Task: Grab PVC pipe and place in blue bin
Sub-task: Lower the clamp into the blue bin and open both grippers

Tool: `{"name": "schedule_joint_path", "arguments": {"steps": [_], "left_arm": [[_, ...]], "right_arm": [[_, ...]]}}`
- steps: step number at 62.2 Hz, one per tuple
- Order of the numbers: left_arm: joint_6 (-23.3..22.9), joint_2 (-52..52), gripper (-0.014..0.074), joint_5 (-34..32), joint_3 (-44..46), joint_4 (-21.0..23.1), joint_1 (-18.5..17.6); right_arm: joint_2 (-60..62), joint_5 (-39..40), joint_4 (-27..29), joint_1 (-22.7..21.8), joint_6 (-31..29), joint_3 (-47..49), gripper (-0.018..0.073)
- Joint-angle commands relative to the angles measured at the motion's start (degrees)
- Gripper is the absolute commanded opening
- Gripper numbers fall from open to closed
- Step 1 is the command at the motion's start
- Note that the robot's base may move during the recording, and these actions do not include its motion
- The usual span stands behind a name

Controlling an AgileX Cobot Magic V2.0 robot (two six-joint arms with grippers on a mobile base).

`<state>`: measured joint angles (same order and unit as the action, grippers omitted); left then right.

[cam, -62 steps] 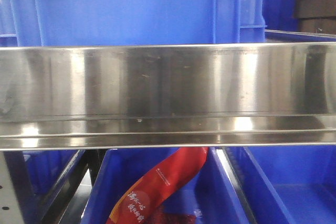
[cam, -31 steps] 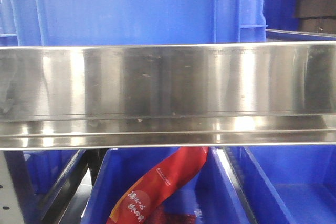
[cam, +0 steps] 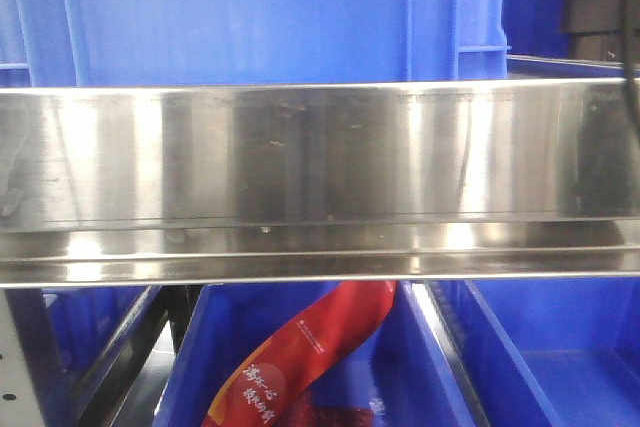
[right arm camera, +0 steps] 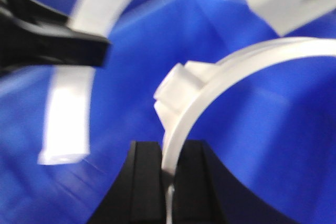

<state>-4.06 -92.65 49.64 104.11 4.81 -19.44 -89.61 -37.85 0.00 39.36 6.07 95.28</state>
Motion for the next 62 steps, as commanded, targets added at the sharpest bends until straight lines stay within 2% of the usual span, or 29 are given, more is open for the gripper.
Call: {"name": "schedule_joint_path", "arguments": {"steps": [1, 6, 10, 19, 20, 24, 28, 35, 38, 41, 48, 52, 55, 62], "left_arm": [[-0.8, -0.5, -0.0111, 0.1, 0.9, 0.3, -0.3], [-0.8, -0.9, -0.0111, 0.3, 0.9, 0.4, -0.3], [-0.8, -1.0, -0.0111, 0.1, 0.9, 0.4, -0.3], [-0.8, -1.3, -0.0105, 0.0, 0.9, 0.4, -0.3], [-0.8, -1.3, -0.0092, 0.0, 0.9, 0.4, -0.3], [-0.8, -1.3, -0.0022, 0.0, 0.9, 0.4, -0.3], [-0.8, -1.3, 0.0108, 0.0, 0.9, 0.4, -0.3], [-0.8, -1.3, 0.033, 0.0, 0.9, 0.4, -0.3], [-0.8, -1.3, 0.0389, 0.0, 0.9, 0.4, -0.3], [-0.8, -1.3, 0.0407, 0.0, 0.9, 0.4, -0.3], [-0.8, -1.3, 0.0382, 0.2, 0.9, 0.4, -0.3], [-0.8, -1.1, 0.0337, 1.1, 0.9, 0.4, -0.3], [-0.8, -0.6, 0.029, 2.0, 0.9, 0.4, -0.3], [-0.8, 1.1, 0.0117, 2.6, 0.9, 0.4, -0.3]], "right_arm": [[-0.4, -0.3, 0.4, -1.6, -0.2, 0.7, -0.0161], [-0.4, -0.3, 0.8, -2.6, -0.2, 0.7, -0.0153], [-0.4, -0.3, 1.0, -3.1, -0.2, 0.7, -0.0096], [-0.4, -0.3, 2.9, -3.4, -0.2, 0.7, 0.0193], [-0.4, -0.3, 3.1, -3.4, -0.2, 0.7, 0.0236], [-0.5, -0.2, 3.4, -3.4, -0.2, 0.7, 0.0316], [-0.6, -0.1, 3.4, -3.4, -0.2, 0.7, 0.0357], [-0.6, 0.0, 3.4, -3.4, -0.2, 0.7, 0.0335], [-0.6, 0.1, 3.4, -3.4, -0.2, 0.7, 0.0314], [-0.6, 0.1, 3.4, -3.4, -0.2, 0.7, 0.0288], [-0.6, 0.1, 3.4, -3.4, -0.2, 0.7, 0.0212], [0.0, -0.4, 3.4, -3.4, -0.2, 0.7, 0.0137], [0.8, -1.3, 3.4, -3.4, -0.2, 0.7, 0.0074], [3.3, -1.9, 3.3, -3.4, -0.2, 0.7, -0.0083]]}}
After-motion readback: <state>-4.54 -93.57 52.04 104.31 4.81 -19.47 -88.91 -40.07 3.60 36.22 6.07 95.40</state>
